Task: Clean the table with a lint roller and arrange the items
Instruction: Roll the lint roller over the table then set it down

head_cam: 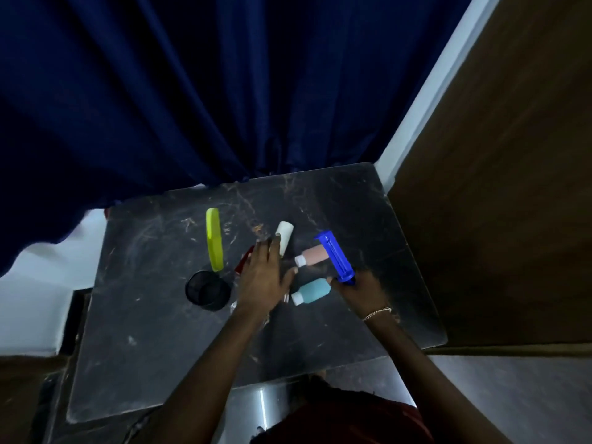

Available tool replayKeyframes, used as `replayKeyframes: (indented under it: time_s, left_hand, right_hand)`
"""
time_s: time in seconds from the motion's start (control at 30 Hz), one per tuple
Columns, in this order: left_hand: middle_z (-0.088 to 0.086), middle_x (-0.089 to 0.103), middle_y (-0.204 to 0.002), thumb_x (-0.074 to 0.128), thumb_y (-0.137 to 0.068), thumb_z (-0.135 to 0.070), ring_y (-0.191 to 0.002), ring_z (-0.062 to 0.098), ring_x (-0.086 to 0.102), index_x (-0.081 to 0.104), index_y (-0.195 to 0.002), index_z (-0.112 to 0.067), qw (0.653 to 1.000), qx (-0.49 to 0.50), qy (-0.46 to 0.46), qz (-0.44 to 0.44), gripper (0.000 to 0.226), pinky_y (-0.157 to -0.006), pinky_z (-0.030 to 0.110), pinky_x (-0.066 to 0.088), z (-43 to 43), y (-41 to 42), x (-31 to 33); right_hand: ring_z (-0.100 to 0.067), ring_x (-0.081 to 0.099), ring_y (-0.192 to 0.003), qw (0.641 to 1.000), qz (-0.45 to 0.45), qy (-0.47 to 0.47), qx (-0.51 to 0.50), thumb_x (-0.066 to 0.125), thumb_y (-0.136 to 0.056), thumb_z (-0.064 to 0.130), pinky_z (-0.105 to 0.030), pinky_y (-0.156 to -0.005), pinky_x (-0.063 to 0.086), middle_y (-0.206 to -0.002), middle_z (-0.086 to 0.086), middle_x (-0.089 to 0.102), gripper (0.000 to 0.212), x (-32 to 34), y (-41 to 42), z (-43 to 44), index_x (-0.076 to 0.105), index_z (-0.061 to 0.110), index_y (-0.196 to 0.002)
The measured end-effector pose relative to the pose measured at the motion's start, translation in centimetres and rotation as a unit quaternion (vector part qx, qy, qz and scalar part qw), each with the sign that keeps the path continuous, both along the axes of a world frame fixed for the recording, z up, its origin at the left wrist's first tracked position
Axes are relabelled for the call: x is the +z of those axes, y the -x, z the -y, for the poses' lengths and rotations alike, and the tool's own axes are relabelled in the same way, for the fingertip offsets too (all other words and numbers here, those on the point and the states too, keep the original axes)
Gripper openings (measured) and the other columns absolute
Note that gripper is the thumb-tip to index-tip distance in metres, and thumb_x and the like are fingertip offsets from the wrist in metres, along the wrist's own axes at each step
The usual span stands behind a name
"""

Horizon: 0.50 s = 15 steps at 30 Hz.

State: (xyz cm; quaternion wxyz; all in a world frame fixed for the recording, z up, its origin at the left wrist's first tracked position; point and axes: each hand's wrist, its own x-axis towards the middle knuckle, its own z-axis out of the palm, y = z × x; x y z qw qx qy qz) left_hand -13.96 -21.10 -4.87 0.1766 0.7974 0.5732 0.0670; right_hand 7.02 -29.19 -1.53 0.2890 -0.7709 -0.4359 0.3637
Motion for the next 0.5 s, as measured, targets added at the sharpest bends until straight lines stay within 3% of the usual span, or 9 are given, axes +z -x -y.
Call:
replayKeyframes:
  time_s: [0.07,0.13,0.23,0.33,0.43,0.5]
  left_hand:
    - [0.013,0.037,-0.164,0.058,-0.097,-0.056,-0.154,0.036,0.033,0.026,-0.162,-0.014,1.000,0.009,0.019,-0.006,0.084,-0.121,0.054,0.036,-2.4,-1.2,-0.6]
    - [0.016,0.039,-0.163,0.057,-0.097,-0.054,-0.154,0.038,0.032,0.034,-0.159,-0.010,0.999,0.018,0.035,-0.033,0.079,-0.121,0.056,0.034,-4.8,-2.4,-1.4]
    - [0.019,0.039,-0.162,0.055,-0.099,-0.051,-0.157,0.038,0.024,0.040,-0.154,-0.008,0.993,0.035,0.069,-0.085,0.072,-0.125,0.056,0.028,-7.6,-3.7,-2.5]
    - [0.020,0.036,-0.164,0.053,-0.100,-0.050,-0.159,0.039,0.020,0.042,-0.154,-0.006,0.989,0.058,0.084,-0.104,0.070,-0.126,0.056,0.025,-9.5,-5.0,-3.4]
    - [0.020,0.035,-0.166,0.052,-0.101,-0.052,-0.159,0.040,0.020,0.047,-0.153,-0.008,0.985,0.081,0.095,-0.117,0.068,-0.126,0.056,0.026,-10.7,-5.9,-4.1]
    - [0.023,0.031,-0.167,0.051,-0.102,-0.050,-0.159,0.040,0.019,0.049,-0.151,-0.006,0.982,0.095,0.109,-0.119,0.066,-0.126,0.056,0.024,-11.1,-6.1,-4.7]
  right_hand:
    - [-0.002,0.046,-0.058,1.000,-0.007,-0.002,-0.001,0.077,-0.081,0.024,-0.023,-0.059,0.041,-0.057,0.002,0.053,0.029,-0.5,-1.0,-0.8,0.062,0.004,-0.066]
    - [0.008,0.045,-0.049,1.000,-0.003,-0.006,0.000,0.077,-0.080,0.021,-0.011,-0.054,0.039,-0.051,0.008,0.052,0.029,-1.0,-1.9,-1.6,0.057,0.014,-0.059]
    - [0.009,0.050,-0.045,1.000,0.001,-0.010,0.017,0.076,-0.081,0.015,-0.004,-0.049,0.036,-0.047,0.017,0.054,0.043,-1.7,-2.8,-2.3,0.048,0.028,-0.050]
    - [0.004,0.052,-0.048,0.999,0.020,0.001,0.032,0.075,-0.081,0.013,-0.008,-0.051,0.037,-0.050,0.010,0.056,0.038,-2.1,-3.5,-2.6,0.052,0.028,-0.054]
    - [-0.013,0.056,-0.059,0.998,0.018,0.029,0.044,0.074,-0.083,0.016,-0.027,-0.060,0.043,-0.066,-0.008,0.065,0.017,-2.1,-4.1,-2.9,0.064,0.012,-0.069]
    - [-0.013,0.055,-0.062,0.998,0.022,0.034,0.051,0.074,-0.084,0.018,-0.027,-0.062,0.042,-0.066,-0.005,0.062,0.019,-2.1,-4.5,-2.9,0.063,0.017,-0.068]
